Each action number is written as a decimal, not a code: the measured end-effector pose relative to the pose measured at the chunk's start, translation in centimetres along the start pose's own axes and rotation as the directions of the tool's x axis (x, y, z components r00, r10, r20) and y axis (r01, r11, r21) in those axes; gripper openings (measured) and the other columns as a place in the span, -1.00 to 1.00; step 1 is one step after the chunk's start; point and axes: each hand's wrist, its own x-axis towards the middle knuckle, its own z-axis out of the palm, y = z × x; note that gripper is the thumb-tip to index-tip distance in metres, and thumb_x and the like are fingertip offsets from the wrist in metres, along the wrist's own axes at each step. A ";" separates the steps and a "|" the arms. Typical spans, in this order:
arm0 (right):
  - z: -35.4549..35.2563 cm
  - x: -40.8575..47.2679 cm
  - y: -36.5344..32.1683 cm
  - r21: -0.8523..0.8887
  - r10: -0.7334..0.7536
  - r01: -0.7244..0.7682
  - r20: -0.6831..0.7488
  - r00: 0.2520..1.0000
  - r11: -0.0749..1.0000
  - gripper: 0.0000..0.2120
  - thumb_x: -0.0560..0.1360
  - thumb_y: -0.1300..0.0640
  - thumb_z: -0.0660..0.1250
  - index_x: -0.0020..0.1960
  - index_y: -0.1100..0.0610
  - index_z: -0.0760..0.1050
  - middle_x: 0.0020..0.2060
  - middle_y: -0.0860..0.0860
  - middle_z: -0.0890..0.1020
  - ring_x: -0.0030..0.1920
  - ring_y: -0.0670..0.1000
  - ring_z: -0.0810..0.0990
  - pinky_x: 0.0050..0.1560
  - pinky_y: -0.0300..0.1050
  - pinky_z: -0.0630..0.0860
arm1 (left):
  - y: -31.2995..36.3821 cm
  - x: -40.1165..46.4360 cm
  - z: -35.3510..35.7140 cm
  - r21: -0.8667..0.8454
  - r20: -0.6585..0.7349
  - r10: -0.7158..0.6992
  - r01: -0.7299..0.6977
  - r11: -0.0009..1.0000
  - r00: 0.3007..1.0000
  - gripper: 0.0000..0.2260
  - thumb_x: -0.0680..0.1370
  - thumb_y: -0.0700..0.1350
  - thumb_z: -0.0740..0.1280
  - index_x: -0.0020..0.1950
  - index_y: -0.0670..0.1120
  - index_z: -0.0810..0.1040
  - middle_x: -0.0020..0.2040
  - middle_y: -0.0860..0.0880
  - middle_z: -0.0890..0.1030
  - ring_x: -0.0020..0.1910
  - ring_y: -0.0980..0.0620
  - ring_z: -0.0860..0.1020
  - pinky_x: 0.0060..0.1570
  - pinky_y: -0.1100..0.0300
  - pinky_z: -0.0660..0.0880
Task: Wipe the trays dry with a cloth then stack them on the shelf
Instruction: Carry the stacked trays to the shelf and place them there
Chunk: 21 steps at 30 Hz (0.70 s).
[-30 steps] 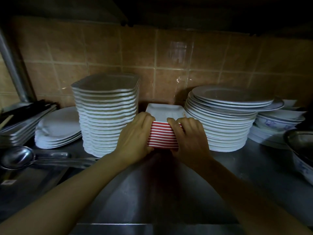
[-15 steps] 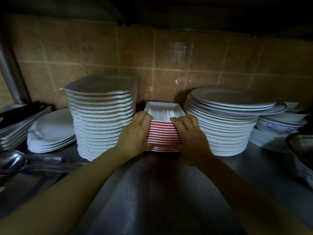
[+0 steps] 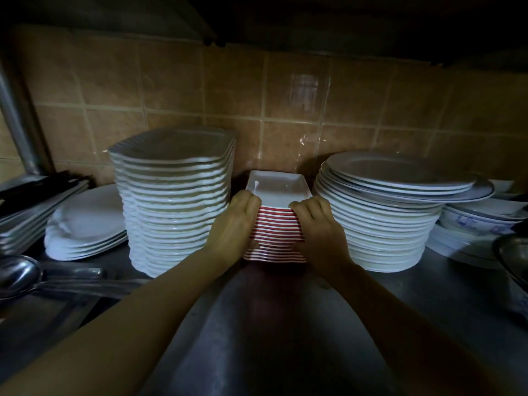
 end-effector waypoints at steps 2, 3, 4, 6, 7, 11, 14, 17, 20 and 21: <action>0.1 0.0 0.2 0.014 0.003 -0.004 0.017 1.000 1.000 -0.35 0.04 0.20 0.65 0.11 0.21 0.56 0.02 0.16 0.61 0.13 0.23 0.56 -0.19 0.01 0.58 | 0.0 0.1 0.1 0.000 0.012 0.010 -0.010 1.000 1.000 -0.46 0.26 -0.17 0.53 0.16 -0.14 0.39 0.22 -0.10 0.37 0.14 -0.04 0.43 -0.03 0.12 0.46; 0.2 0.1 0.3 0.018 0.006 -0.007 0.032 0.999 1.000 -0.35 0.05 0.20 0.64 0.12 0.21 0.55 0.03 0.17 0.60 0.14 0.23 0.55 -0.17 0.01 0.58 | -0.1 0.2 0.1 0.006 0.018 0.016 -0.017 1.000 1.000 -0.46 0.26 -0.17 0.53 0.16 -0.14 0.39 0.22 -0.10 0.38 0.15 -0.04 0.41 -0.01 0.12 0.45; 0.3 0.1 0.4 0.020 0.010 -0.011 0.051 0.999 1.000 -0.36 0.08 0.19 0.64 0.14 0.20 0.55 0.06 0.17 0.60 0.17 0.23 0.53 -0.13 0.02 0.57 | -0.1 0.3 0.2 0.011 0.022 0.021 -0.021 1.000 1.000 -0.46 0.26 -0.17 0.53 0.15 -0.14 0.39 0.22 -0.09 0.38 0.17 -0.04 0.40 0.00 0.13 0.44; 0.4 0.1 0.5 0.030 0.017 -0.020 0.084 0.996 0.999 -0.37 0.15 0.18 0.61 0.19 0.19 0.52 0.12 0.16 0.57 0.23 0.21 0.47 -0.03 0.02 0.54 | -0.2 0.3 0.3 0.021 0.026 0.023 -0.024 0.999 0.999 -0.46 0.25 -0.17 0.53 0.15 -0.14 0.39 0.21 -0.09 0.39 0.17 -0.04 0.40 0.02 0.16 0.40; 0.5 0.1 0.6 0.043 0.019 -0.023 0.095 0.995 0.999 -0.37 0.18 0.18 0.59 0.21 0.18 0.51 0.15 0.15 0.56 0.26 0.21 0.45 0.00 0.03 0.53 | -0.1 0.3 0.4 0.028 0.027 0.025 -0.025 0.999 0.999 -0.46 0.25 -0.17 0.53 0.15 -0.14 0.39 0.22 -0.10 0.39 0.18 -0.04 0.39 0.02 0.16 0.40; 0.4 -0.2 0.4 0.051 0.015 -0.020 0.097 0.995 0.998 -0.36 0.22 0.23 0.57 0.27 0.19 0.48 0.17 0.17 0.55 0.28 0.22 0.45 0.03 0.05 0.54 | 0.2 0.2 0.4 0.030 0.024 0.017 -0.018 0.999 1.000 -0.48 0.29 -0.16 0.51 0.18 -0.15 0.39 0.26 -0.11 0.37 0.21 -0.04 0.40 0.06 0.12 0.45; 0.1 -0.3 0.2 0.017 -0.001 0.000 0.051 0.999 1.000 -0.41 0.22 0.21 0.57 0.22 0.25 0.52 0.09 0.21 0.60 0.17 0.26 0.54 0.06 0.07 0.54 | 0.5 0.0 0.2 0.029 0.017 0.019 -0.019 0.999 1.000 -0.51 0.35 -0.17 0.46 0.22 -0.17 0.39 0.31 -0.13 0.34 0.27 -0.05 0.37 0.09 0.10 0.45; -0.6 -0.4 0.0 0.026 -0.013 0.011 0.051 0.999 1.000 -0.39 0.27 0.17 0.52 0.28 0.28 0.47 0.15 0.25 0.56 0.21 0.29 0.49 0.19 0.13 0.45 | 1.1 -0.5 -0.2 0.029 -0.002 0.027 -0.027 0.999 1.000 -0.44 0.39 -0.15 0.42 0.35 -0.21 0.34 0.38 -0.18 0.30 0.37 -0.11 0.31 0.16 0.10 0.44; -1.5 -0.7 -0.6 0.031 -0.001 -0.001 0.064 0.998 1.000 -0.30 0.28 0.10 0.49 0.36 0.27 0.39 0.26 0.28 0.47 0.29 0.30 0.41 0.25 0.17 0.38 | 1.7 -1.8 -1.0 0.058 0.014 0.007 -0.008 0.998 1.000 -0.23 0.38 -0.07 0.45 0.48 -0.23 0.17 0.46 -0.25 0.19 0.48 -0.17 0.14 0.35 0.05 0.29; -1.7 -0.8 -0.9 0.042 0.005 -0.007 0.062 0.998 0.999 -0.29 0.30 0.06 0.49 0.37 0.27 0.38 0.27 0.30 0.46 0.29 0.31 0.41 0.25 0.18 0.38 | 2.0 -2.4 -1.3 0.049 0.012 -0.011 0.011 0.999 1.000 -0.21 0.39 -0.05 0.45 0.49 -0.24 0.12 0.48 -0.25 0.16 0.49 -0.17 0.12 0.38 0.03 0.25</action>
